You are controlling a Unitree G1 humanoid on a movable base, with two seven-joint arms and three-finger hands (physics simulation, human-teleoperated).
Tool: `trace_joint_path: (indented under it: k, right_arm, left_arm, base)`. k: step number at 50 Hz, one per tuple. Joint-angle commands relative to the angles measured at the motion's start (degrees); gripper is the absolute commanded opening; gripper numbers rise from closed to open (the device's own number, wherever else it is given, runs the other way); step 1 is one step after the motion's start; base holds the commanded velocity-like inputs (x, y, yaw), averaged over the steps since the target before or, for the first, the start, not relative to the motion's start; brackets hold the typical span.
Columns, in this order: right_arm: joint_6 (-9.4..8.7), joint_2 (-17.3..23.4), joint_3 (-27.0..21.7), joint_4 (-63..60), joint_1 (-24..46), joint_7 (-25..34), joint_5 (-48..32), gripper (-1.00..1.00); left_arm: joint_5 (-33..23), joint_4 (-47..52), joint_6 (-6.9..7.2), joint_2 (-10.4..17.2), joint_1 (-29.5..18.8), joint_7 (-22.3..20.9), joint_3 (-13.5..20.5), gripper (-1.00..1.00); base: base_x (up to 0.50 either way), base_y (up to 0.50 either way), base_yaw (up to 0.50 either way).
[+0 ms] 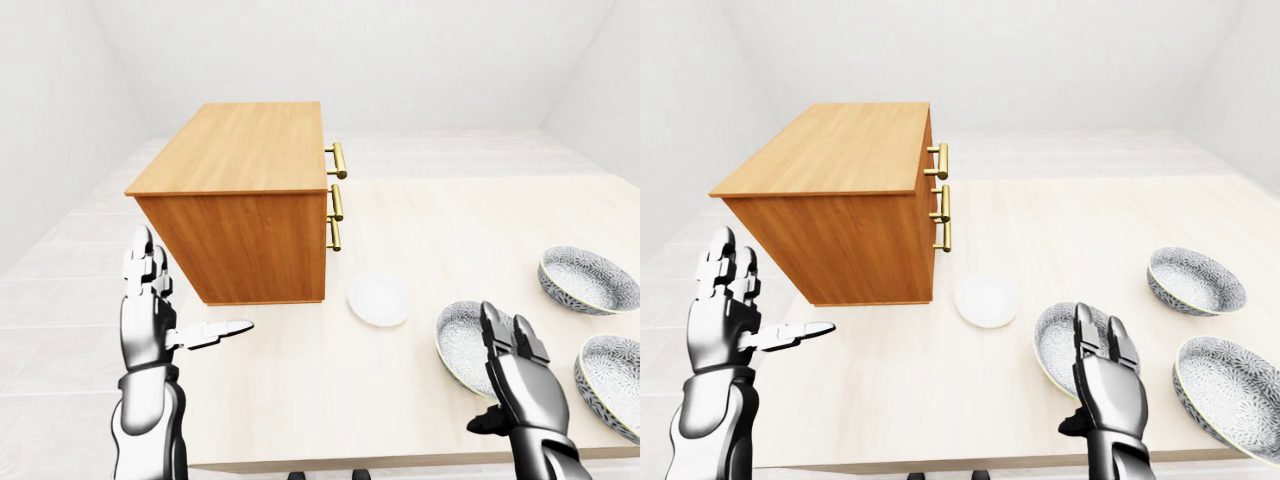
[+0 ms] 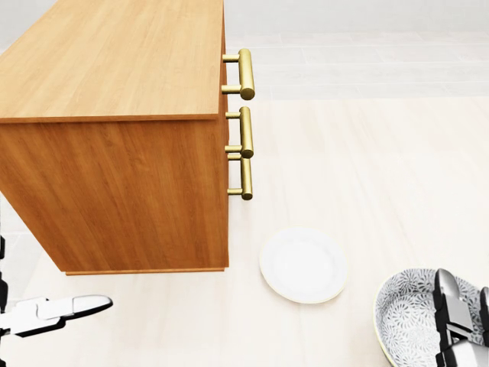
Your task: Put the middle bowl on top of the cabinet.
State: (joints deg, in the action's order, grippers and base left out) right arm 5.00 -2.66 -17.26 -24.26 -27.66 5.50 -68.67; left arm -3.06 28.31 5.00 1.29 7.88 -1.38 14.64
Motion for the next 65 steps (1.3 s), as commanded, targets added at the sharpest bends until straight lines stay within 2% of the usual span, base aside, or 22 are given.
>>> trace_joint_path:
  k: [1, 41, 65]
  right_arm:
    - [0.00, -0.24, 0.00, 0.65, 0.44, 0.16, -1.44, 1.00]
    - [0.00, 1.81, 3.02, 3.86, 0.73, -0.76, -1.18, 1.00]
    - [0.00, 3.01, 3.52, 8.23, 0.36, -3.58, -1.29, 1.00]
  left_arm:
    - [1.56, -0.55, 0.00, -0.09, -0.29, -0.96, 0.02, 1.00]
    - [1.07, 1.78, 0.00, -0.34, 0.30, -1.18, -0.20, 1.00]
    - [0.99, 1.50, 0.00, -0.73, 0.98, -1.43, -0.04, 1.00]
  base:
    - [0.00, 0.00, 0.00]
    - [0.00, 0.00, 0.00]
    - [0.00, 0.00, 0.00]
